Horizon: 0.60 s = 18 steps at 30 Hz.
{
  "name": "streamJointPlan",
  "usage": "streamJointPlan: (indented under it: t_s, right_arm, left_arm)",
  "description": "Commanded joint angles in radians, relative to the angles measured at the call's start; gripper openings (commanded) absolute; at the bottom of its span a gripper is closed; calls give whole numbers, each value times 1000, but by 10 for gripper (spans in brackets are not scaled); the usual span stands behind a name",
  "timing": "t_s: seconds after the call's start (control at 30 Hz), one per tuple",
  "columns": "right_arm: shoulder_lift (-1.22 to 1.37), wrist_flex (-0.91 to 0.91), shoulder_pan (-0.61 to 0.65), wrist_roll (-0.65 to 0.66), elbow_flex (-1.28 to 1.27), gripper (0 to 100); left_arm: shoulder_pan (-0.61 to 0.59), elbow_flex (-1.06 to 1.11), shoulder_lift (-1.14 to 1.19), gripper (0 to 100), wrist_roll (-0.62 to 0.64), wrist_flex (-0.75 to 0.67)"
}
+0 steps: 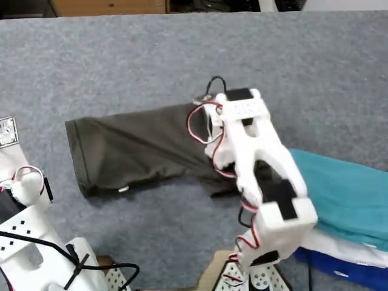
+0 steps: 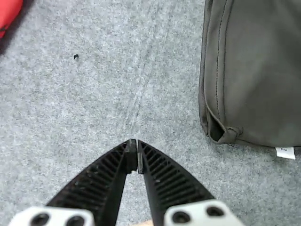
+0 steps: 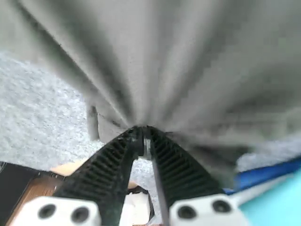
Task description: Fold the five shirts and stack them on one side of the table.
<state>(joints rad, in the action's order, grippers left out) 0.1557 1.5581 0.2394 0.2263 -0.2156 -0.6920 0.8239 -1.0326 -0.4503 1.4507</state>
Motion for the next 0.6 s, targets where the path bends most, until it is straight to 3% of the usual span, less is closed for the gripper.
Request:
streamJointPlan:
  t_s: [0.0,0.3,0.57]
  right_arm:
    - [-151,-26,-16,11,44,30]
    - [-68,-342,-61,3,87,30]
    - [367,-371,-147,2,532,30]
  left_arm:
    - [11,-3,-7,20,-6,-14]
    - [94,-3,-1,20,21,-94]
    - [318,32,165,20,339,-402]
